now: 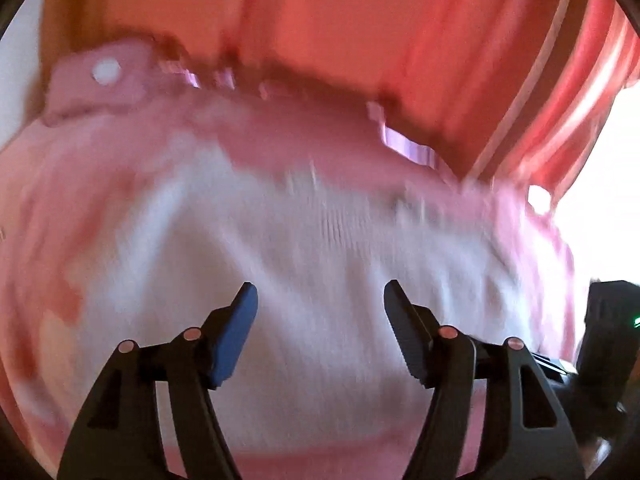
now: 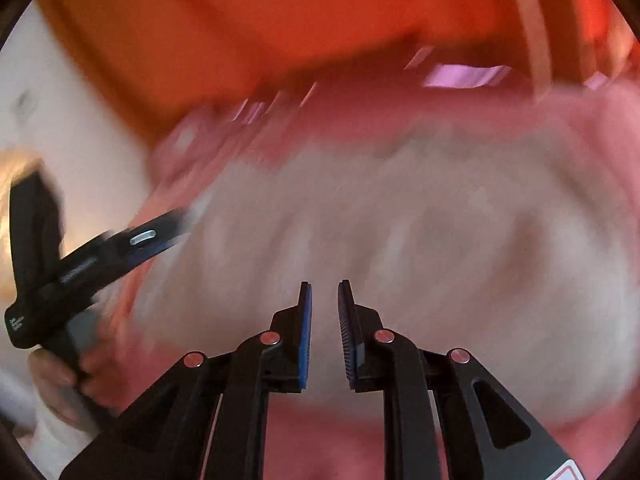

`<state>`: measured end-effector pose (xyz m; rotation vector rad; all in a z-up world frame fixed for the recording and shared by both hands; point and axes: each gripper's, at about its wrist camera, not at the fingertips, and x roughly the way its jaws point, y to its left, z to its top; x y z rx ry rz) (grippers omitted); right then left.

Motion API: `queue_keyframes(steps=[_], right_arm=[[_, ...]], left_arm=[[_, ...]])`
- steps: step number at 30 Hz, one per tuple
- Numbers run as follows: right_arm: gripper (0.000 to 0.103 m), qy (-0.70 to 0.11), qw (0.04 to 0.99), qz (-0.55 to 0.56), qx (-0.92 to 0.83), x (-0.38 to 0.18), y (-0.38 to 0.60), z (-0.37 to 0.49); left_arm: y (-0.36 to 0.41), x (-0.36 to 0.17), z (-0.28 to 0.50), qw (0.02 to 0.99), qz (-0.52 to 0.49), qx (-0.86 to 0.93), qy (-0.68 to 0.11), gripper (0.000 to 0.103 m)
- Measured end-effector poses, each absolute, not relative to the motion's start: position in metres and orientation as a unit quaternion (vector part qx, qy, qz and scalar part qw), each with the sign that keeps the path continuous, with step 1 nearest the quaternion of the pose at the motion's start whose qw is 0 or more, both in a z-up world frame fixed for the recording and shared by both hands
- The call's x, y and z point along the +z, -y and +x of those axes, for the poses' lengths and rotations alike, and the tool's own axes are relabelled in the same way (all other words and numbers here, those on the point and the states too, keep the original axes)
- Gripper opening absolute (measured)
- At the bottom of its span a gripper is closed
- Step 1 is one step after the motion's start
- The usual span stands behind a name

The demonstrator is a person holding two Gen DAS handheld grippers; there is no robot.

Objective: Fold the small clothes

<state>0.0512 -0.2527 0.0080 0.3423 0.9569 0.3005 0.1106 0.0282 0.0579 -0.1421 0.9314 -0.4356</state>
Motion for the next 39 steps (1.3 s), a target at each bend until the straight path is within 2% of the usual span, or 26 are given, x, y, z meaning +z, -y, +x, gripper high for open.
queue_keyframes(steps=[3,4,7,8,9,11,12,14,15,16,17,18,20,23,26,27,29,30,31,32,36,39], right_arm=[[0.000,-0.481,0.857,0.154,0.097,-0.010,0.271,0.038],[0.000,-0.484,0.856,0.170,0.069,-0.010,0.290,0.032],[0.001,-0.490,0.835,0.248,-0.045,-0.015,0.370,0.007],[0.001,-0.487,0.804,0.338,-0.042,-0.021,0.398,0.000],[0.001,-0.491,0.796,0.352,-0.039,-0.020,0.404,-0.002],[0.001,-0.471,0.832,0.279,-0.088,0.004,0.399,-0.005],[0.011,-0.460,0.850,0.233,-0.107,0.017,0.391,-0.004],[0.014,-0.436,0.874,0.186,-0.112,0.041,0.389,0.008],[0.023,-0.426,0.879,0.188,-0.103,0.047,0.399,0.019],[0.039,-0.420,0.881,0.191,-0.102,0.050,0.402,0.027],[0.046,-0.406,0.887,0.195,-0.104,0.055,0.414,0.043],[0.053,-0.395,0.892,0.195,-0.102,0.059,0.420,0.051],[0.057,-0.382,0.897,0.198,-0.103,0.059,0.426,0.083],[0.067,-0.386,0.891,0.202,-0.131,0.047,0.440,0.126],[0.069,-0.398,0.885,0.201,-0.137,0.028,0.444,0.153],[0.069,-0.402,0.882,0.204,-0.134,0.024,0.444,0.154],[0.063,-0.420,0.875,0.204,-0.129,0.012,0.442,0.162],[0.038,-0.427,0.875,0.189,-0.127,0.009,0.438,0.165],[0.006,-0.427,0.879,0.171,-0.127,0.012,0.435,0.167],[0.007,-0.414,0.886,0.166,-0.128,0.020,0.432,0.166],[0.006,-0.321,0.919,0.202,-0.107,0.057,0.440,0.145],[0.006,-0.431,0.868,0.203,-0.141,0.010,0.454,0.166]], left_arm=[[-0.047,0.022,0.095,0.859,-0.050,-0.169,-0.481,0.058],[-0.059,0.022,0.087,0.861,-0.052,-0.170,-0.477,0.052],[-0.096,0.022,0.074,0.867,-0.046,-0.129,-0.479,0.050],[-0.107,0.019,0.072,0.861,-0.063,-0.127,-0.488,0.050],[-0.123,0.015,0.073,0.851,-0.107,-0.129,-0.498,0.050],[-0.135,0.023,0.074,0.845,-0.149,-0.125,-0.498,0.049],[-0.134,0.029,0.074,0.850,-0.149,-0.117,-0.492,0.049],[-0.131,0.052,0.078,0.869,-0.146,-0.113,-0.460,0.060],[-0.128,0.061,0.085,0.874,-0.144,-0.117,-0.449,0.064],[-0.125,0.070,0.094,0.879,-0.143,-0.120,-0.439,0.073],[-0.123,0.075,0.101,0.884,-0.143,-0.117,-0.430,0.080],[-0.119,0.082,0.116,0.891,-0.138,-0.113,-0.418,0.082],[-0.107,0.084,0.146,0.896,-0.122,-0.105,-0.414,0.090],[-0.101,0.068,0.194,0.888,-0.125,-0.085,-0.434,0.091],[-0.100,0.038,0.229,0.870,-0.153,-0.079,-0.462,0.090],[-0.101,0.027,0.236,0.866,-0.158,-0.076,-0.469,0.086],[-0.101,0.015,0.241,0.859,-0.157,-0.064,-0.484,0.053],[-0.100,0.015,0.242,0.863,-0.148,-0.065,-0.479,0.046],[-0.100,0.019,0.240,0.869,-0.144,-0.070,-0.468,0.013],[-0.101,0.023,0.240,0.872,-0.143,-0.071,-0.463,0.007],[-0.107,0.037,0.238,0.882,-0.153,-0.068,-0.441,0.007],[-0.103,0.018,0.246,0.871,-0.127,-0.051,-0.472,0.007]])
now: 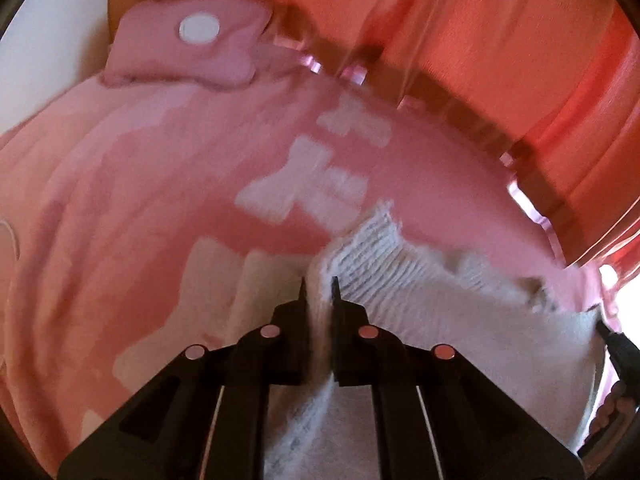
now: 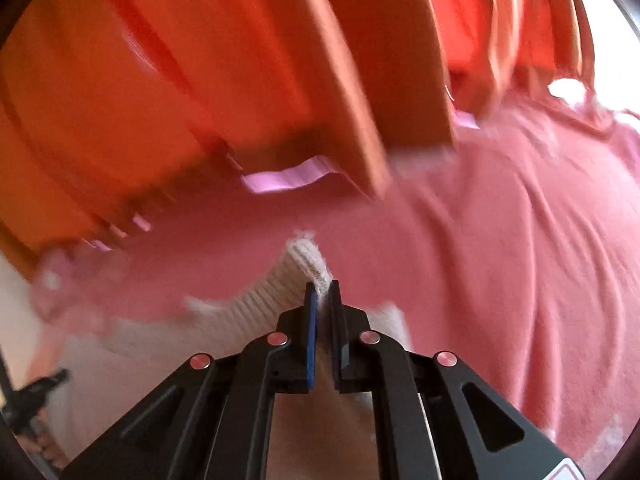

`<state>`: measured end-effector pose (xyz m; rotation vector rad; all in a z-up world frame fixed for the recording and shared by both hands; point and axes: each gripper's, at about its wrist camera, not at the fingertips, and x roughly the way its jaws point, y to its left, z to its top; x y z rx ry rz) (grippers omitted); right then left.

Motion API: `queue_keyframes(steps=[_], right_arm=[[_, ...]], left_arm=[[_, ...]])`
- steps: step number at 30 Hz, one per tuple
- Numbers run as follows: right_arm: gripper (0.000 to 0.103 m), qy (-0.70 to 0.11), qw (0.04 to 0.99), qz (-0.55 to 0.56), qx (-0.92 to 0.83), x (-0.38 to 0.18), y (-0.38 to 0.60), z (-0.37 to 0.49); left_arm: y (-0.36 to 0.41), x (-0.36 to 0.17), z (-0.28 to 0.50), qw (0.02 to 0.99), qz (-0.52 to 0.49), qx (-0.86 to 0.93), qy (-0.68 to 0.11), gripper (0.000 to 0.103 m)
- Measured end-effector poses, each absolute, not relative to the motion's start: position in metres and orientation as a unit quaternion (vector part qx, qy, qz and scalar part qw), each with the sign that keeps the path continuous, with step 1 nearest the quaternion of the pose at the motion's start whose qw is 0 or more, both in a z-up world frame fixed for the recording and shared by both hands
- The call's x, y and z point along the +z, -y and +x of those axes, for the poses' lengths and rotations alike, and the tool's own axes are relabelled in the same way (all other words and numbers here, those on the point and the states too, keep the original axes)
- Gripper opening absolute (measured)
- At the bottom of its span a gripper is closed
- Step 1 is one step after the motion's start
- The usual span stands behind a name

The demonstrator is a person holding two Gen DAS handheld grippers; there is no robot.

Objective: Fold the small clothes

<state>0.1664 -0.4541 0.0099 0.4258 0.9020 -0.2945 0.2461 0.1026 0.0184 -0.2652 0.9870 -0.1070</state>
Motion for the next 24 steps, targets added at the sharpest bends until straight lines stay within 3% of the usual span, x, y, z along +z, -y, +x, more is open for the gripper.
queue_keyframes(steps=[2,6,9,11,15,17,19,21,22,24], right_arm=[[0.005,-0.433,0.865,0.207,-0.145,0.001,0.458,0.166],[0.017,-0.355,0.907,0.181,-0.138,0.059,0.431,0.137],[0.017,-0.324,0.930,0.169,-0.039,0.082,0.381,0.119],[0.017,-0.347,0.926,0.143,0.030,0.077,0.336,0.116],[0.016,-0.444,0.880,0.102,0.133,0.037,0.266,0.122],[0.006,-0.460,0.876,0.071,0.124,0.024,0.263,0.123],[0.004,-0.457,0.878,0.099,0.106,0.033,0.289,0.123],[0.005,-0.450,0.881,0.141,0.032,0.039,0.336,0.121],[0.006,-0.451,0.878,0.159,-0.011,0.039,0.358,0.119],[0.008,-0.446,0.867,0.202,-0.092,0.041,0.402,0.110]], left_arm=[[-0.102,0.012,0.244,0.870,-0.124,-0.044,-0.474,0.007],[-0.094,0.042,0.228,0.890,-0.113,-0.048,-0.440,0.010],[-0.078,0.064,0.204,0.901,-0.111,-0.089,-0.410,0.011],[-0.056,0.069,0.190,0.904,-0.083,-0.123,-0.400,0.016],[-0.016,0.039,0.186,0.876,-0.044,-0.163,-0.451,0.022],[-0.017,0.033,0.187,0.884,-0.019,-0.144,-0.444,0.022],[-0.032,0.038,0.190,0.895,-0.009,-0.113,-0.431,0.023],[-0.063,0.041,0.198,0.904,-0.016,-0.054,-0.423,0.037],[-0.077,0.041,0.198,0.906,-0.018,-0.019,-0.423,0.059],[-0.108,0.037,0.207,0.902,-0.044,0.043,-0.426,0.064]])
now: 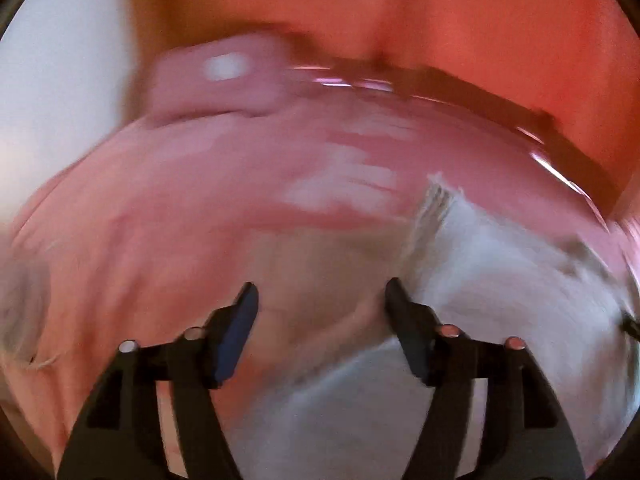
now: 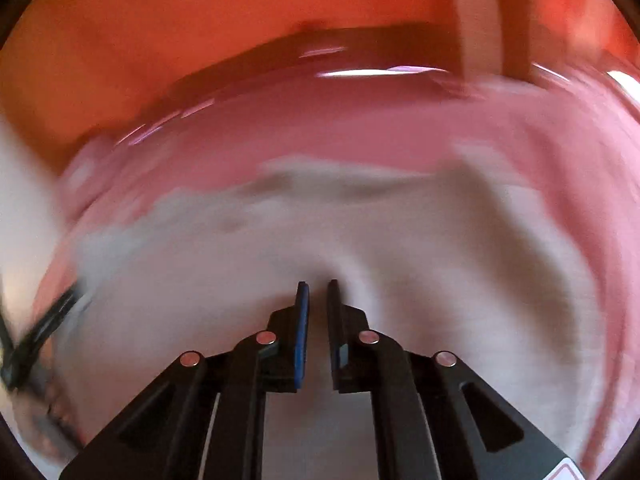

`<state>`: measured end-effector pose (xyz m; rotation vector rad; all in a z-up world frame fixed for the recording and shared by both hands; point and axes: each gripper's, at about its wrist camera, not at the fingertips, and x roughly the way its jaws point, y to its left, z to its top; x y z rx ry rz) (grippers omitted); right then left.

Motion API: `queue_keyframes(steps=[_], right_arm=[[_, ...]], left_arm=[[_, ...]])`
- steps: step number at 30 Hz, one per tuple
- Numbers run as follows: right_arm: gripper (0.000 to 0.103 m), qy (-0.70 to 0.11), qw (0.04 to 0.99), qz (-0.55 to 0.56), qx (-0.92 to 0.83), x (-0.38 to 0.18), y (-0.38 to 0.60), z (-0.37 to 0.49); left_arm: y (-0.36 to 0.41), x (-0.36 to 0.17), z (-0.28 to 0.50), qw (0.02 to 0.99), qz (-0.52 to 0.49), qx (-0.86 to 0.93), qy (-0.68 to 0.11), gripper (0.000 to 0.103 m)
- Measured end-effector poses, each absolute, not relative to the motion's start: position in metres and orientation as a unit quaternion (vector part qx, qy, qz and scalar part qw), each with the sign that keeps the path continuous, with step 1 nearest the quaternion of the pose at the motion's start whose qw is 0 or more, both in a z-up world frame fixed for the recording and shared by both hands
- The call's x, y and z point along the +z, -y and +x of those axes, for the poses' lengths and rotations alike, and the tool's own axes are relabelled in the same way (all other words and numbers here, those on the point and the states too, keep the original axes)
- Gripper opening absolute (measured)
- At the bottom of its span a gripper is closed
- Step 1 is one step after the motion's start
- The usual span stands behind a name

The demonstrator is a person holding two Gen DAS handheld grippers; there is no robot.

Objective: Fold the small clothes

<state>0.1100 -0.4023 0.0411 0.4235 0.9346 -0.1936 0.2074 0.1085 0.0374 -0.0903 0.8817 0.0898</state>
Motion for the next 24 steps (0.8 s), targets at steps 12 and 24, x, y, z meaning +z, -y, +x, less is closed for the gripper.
queue_keyframes(steps=[12,24], right_arm=[[0.019,-0.452,0.884,0.110,0.047,0.044,0.288,0.098],[0.019,-0.470,0.875,0.063,0.092,0.052,0.248,0.106]], left_arm=[[-0.073,0.051,0.186,0.913,-0.045,-0.044,-0.403,0.070],[-0.174,0.028,0.166,0.863,-0.246,0.031,-0.440,0.087]])
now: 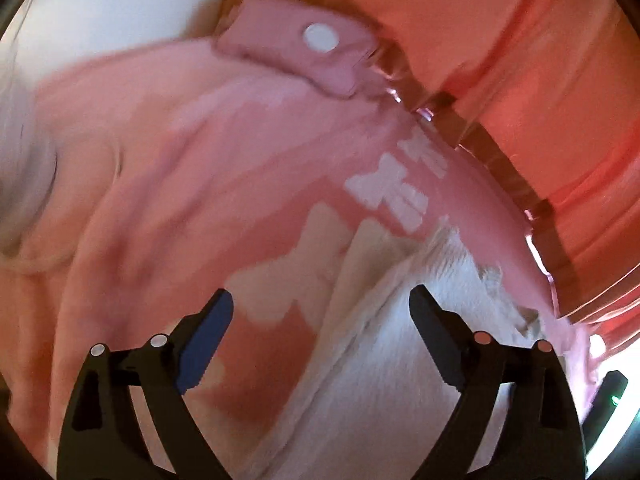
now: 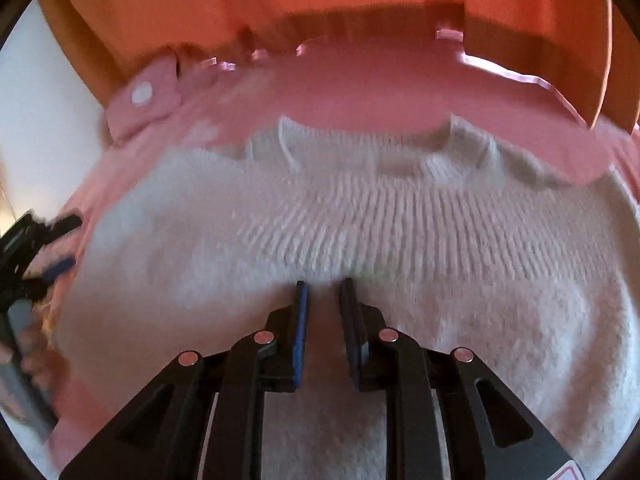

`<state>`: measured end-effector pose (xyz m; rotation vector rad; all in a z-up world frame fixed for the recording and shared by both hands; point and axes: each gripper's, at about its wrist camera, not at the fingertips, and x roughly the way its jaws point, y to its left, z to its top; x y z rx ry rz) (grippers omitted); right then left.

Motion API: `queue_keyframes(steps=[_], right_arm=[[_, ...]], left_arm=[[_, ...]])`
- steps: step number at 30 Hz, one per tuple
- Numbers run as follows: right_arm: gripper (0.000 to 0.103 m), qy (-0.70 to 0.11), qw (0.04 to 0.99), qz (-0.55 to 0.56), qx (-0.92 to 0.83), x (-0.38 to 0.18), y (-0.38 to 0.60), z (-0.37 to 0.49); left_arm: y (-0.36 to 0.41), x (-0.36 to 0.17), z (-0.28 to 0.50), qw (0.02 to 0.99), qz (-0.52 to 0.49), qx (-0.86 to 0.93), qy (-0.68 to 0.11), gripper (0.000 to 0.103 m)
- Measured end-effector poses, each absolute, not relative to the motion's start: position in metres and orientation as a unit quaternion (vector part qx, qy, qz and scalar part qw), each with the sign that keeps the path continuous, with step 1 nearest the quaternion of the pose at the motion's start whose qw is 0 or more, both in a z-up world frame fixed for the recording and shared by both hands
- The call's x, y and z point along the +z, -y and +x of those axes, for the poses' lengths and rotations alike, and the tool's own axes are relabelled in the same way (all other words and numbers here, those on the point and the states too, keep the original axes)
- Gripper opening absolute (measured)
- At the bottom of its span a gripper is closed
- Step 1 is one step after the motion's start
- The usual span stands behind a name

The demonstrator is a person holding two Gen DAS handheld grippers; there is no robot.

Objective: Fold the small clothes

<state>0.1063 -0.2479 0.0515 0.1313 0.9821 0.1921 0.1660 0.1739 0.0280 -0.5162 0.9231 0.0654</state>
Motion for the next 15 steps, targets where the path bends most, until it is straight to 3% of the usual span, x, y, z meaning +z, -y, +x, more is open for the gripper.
queue_keyframes(steps=[5,11,12,13,14,15], right_arm=[[0.021,-0.476,0.870,0.093,0.092,0.054,0.253,0.108],[0.024,-0.476,0.870,0.090,0.092,0.055,0.253,0.104],[0.024,-0.476,0.870,0.090,0.093,0.046,0.254,0.111],[0.025,-0.477,0.869,0.091,0.093,0.045,0.254,0.113],[0.025,-0.478,0.868,0.091,0.095,0.045,0.253,0.115],[0.027,-0.479,0.867,0.092,0.097,0.044,0.253,0.116]], left_arm=[[-0.169,-0.009,0.136,0.842,-0.247,0.023,-0.479,0.091],[-0.158,-0.009,0.131,0.864,-0.203,0.034,-0.459,0.090],[-0.158,-0.008,0.131,0.865,-0.206,0.033,-0.457,0.084],[-0.157,-0.007,0.130,0.866,-0.207,0.027,-0.454,0.065],[-0.156,-0.006,0.132,0.865,-0.214,0.007,-0.453,0.029],[-0.153,-0.003,0.134,0.859,-0.229,-0.027,-0.457,0.018]])
